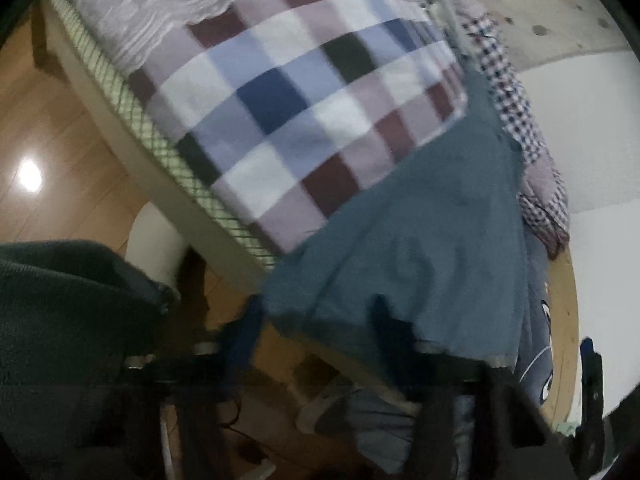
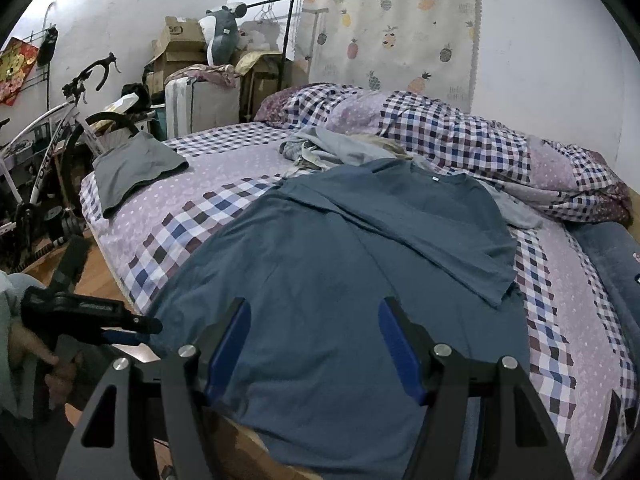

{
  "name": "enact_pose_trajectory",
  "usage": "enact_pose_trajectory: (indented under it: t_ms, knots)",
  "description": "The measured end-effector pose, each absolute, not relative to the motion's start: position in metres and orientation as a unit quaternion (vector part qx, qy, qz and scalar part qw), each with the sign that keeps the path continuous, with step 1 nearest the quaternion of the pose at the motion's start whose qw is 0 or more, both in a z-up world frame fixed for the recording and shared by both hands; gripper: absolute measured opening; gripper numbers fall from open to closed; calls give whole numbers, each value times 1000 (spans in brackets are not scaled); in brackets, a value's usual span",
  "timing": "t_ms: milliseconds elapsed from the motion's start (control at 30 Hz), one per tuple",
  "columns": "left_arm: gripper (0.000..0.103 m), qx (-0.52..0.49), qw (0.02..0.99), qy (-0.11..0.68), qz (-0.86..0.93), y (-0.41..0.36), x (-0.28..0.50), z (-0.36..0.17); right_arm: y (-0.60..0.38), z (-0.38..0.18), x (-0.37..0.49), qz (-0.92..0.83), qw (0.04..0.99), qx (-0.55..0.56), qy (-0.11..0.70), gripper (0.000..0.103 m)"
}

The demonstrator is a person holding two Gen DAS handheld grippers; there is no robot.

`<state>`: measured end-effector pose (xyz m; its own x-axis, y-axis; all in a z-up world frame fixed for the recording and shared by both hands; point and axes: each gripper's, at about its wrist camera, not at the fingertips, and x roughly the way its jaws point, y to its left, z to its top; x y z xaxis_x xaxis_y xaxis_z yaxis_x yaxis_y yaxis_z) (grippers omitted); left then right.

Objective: Fold clothes

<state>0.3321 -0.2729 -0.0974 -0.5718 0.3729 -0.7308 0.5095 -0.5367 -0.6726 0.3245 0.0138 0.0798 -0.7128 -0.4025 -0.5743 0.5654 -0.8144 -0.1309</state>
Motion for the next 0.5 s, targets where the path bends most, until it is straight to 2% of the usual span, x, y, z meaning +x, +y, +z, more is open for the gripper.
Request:
enact_pose_trajectory:
  t_ms: [67, 133, 167, 500]
  knots:
    - [30, 455, 50, 481, -748, -274, 333, -96, 12, 77, 327, -912, 267, 271, 153, 70]
    - [10, 441, 46, 480, -757, -274, 336, -88, 9, 74, 328, -911, 268, 273, 157, 70]
    - [5, 432, 45, 480, -763, -275, 337, -84, 7, 71, 330, -910, 266, 275, 160, 70]
    - [3, 339, 3, 509, -791, -280, 362, -42, -68, 23, 363, -864, 350, 279, 229, 70]
